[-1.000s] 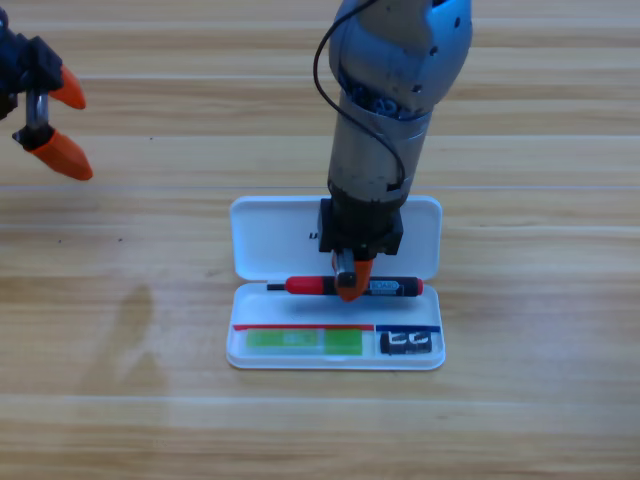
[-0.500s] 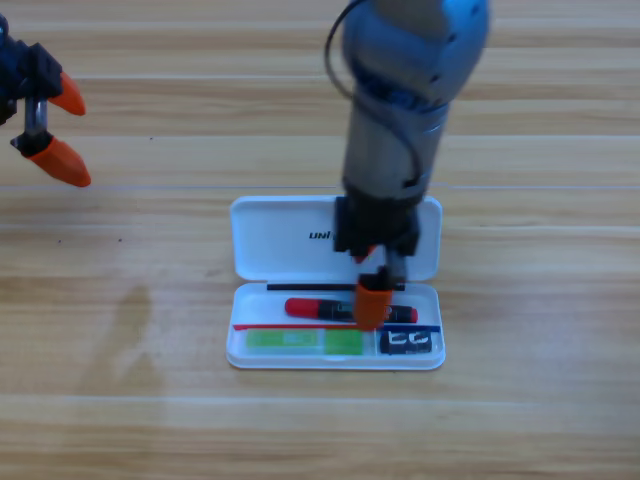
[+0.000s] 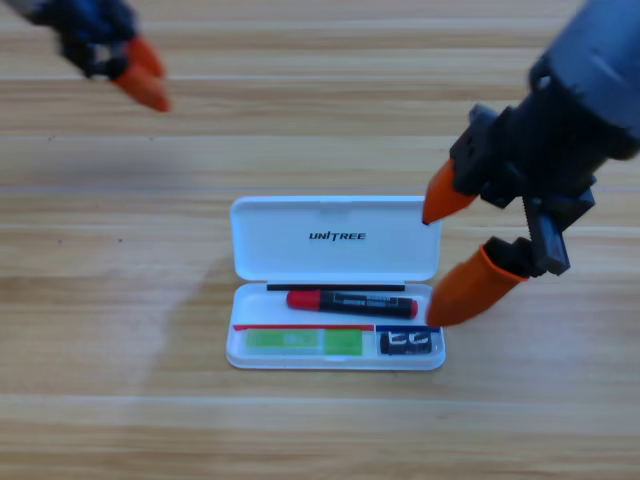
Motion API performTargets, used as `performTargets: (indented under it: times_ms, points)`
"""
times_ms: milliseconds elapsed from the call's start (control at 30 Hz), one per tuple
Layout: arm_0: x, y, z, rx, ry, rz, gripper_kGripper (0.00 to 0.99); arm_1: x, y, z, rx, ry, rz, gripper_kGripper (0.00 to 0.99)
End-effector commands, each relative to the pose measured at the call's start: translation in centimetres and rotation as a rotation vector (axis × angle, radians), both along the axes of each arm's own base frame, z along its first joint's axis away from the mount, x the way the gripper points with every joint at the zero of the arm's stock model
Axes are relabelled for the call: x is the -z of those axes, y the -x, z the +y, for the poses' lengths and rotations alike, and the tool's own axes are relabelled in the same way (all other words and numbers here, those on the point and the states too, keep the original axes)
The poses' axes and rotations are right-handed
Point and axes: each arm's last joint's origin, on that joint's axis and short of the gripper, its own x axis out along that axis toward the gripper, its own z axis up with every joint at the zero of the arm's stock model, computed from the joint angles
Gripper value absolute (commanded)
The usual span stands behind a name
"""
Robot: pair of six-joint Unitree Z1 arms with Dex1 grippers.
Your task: Clean up eraser and pencils
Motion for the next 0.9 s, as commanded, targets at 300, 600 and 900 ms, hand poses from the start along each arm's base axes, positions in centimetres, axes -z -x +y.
performTargets:
  times_ms: [300,600,900]
  points:
    - [14.4,-1.5,-11.1,0.184,0.04,0.341,0.0,-1.2,3.9,-5.2,0.019,-0.282,-0.021,0.971]
    - [14.6,-0.8,-11.8,0.214,0.071,0.373,0.0,-2.1,5.3,-6.7,-0.017,-0.362,-0.033,0.974]
    - [12.2,-0.2,-11.5,0.215,0.073,0.361,0.0,-2.7,6.1,-7.5,-0.031,-0.391,-0.038,0.974]
